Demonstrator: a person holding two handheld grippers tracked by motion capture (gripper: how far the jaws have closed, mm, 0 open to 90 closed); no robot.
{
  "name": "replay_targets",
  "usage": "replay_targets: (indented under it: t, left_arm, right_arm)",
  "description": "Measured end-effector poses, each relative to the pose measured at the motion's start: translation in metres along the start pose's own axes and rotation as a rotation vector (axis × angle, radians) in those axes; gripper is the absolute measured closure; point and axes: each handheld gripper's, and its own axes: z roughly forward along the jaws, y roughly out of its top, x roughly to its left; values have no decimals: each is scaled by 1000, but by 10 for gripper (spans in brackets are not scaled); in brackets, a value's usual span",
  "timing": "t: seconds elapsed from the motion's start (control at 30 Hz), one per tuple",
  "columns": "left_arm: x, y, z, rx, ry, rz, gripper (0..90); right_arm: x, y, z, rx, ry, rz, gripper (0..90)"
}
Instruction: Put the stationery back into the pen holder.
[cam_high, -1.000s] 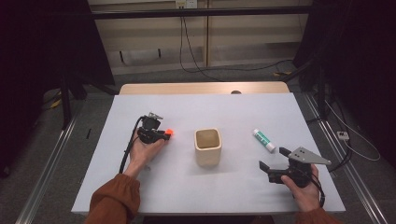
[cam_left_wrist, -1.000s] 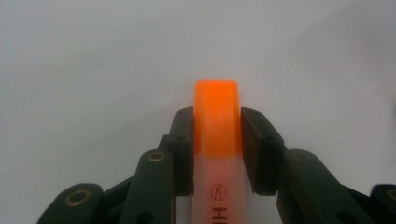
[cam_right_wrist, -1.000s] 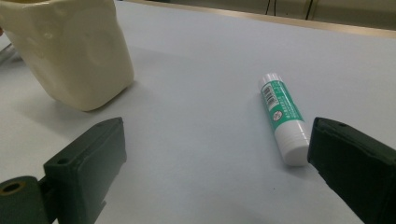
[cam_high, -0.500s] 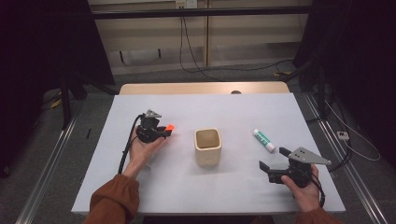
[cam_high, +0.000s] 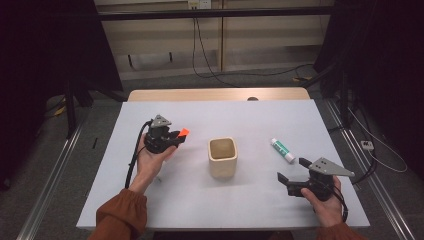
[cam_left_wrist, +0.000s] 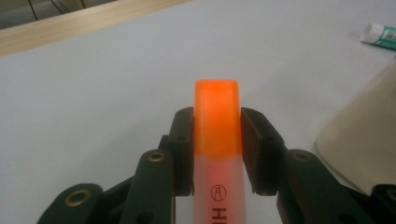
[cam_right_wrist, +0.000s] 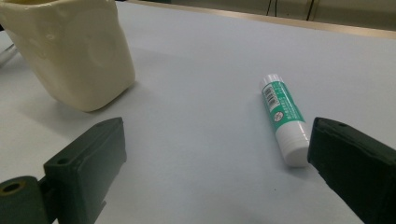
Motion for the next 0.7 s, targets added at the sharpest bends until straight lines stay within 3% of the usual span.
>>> replay_targets:
  t: [0.07, 0.4, 0.7]
  left_arm:
    - [-3, 2, -1, -8, -9, 24, 672]
    - [-9, 8, -11, -77, -38, 40, 672]
    - [-15, 12, -19, -138, -64, 16, 672]
  right_arm:
    - [0, 0, 0, 0, 0, 0, 43]
    - [0, 0, 0, 0, 2, 3, 43]
    - [0, 0, -1, -4, 2, 3, 42]
